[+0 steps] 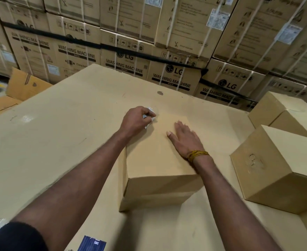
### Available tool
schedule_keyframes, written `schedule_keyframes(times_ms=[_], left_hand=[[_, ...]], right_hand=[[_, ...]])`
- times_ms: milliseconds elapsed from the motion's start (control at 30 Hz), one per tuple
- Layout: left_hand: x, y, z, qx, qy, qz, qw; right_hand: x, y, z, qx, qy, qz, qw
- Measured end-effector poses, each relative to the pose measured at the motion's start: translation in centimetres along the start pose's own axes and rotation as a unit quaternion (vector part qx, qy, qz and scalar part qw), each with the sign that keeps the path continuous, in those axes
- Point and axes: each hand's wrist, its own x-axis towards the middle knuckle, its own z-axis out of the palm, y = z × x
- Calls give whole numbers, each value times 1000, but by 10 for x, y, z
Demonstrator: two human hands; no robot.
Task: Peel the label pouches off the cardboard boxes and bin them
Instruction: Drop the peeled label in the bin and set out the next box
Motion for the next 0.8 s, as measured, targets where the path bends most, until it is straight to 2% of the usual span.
schedule_keyframes(times_ms=[67,100,133,200,267,333,400,467,533,600,633,700,800], left_hand=[[-1,-3,0,-5,2,-5,1000],[-1,-4,0,-7,1,-9,1000],[-2,-4,0,-9,0,-11,1000],[-1,-2,-1,-13,0,-12,1000],[-1,-2,-1,-12,-5,-13,1000],[-3,0,-1,-8,-9,-12,1000],[-3,2,-2,-10,-10,-15,1000],[-3,2,-1,-12,-8,-13,1000],[-3,1,0,-11,-2,-14,1000],[-2,-2,0,-17,2,-14,1000],[-2,-3,0,-17,1,-12,1000],[-1,-2,0,-17,-1,-10,1000],[-1,-2,-1,-14,-2,-5,1000]], right_hand=[[10,10,-5,28,20,115,993],[7,7,-5,42,27,130,990],[-2,-1,-3,50,40,108,992],[-32,-28,4,53,41,-29,997],[-61,-48,14,28,-22,-178,983],[-62,-43,17,0,-35,-221,975],[-37,-20,12,6,-5,-154,988],[-10,11,4,1,13,-22,1000],[7,33,-4,26,9,110,994],[2,32,-5,23,19,156,987],[-7,21,-3,11,36,132,991],[-35,-11,5,26,45,11,999],[-63,-44,20,22,-22,-154,988]])
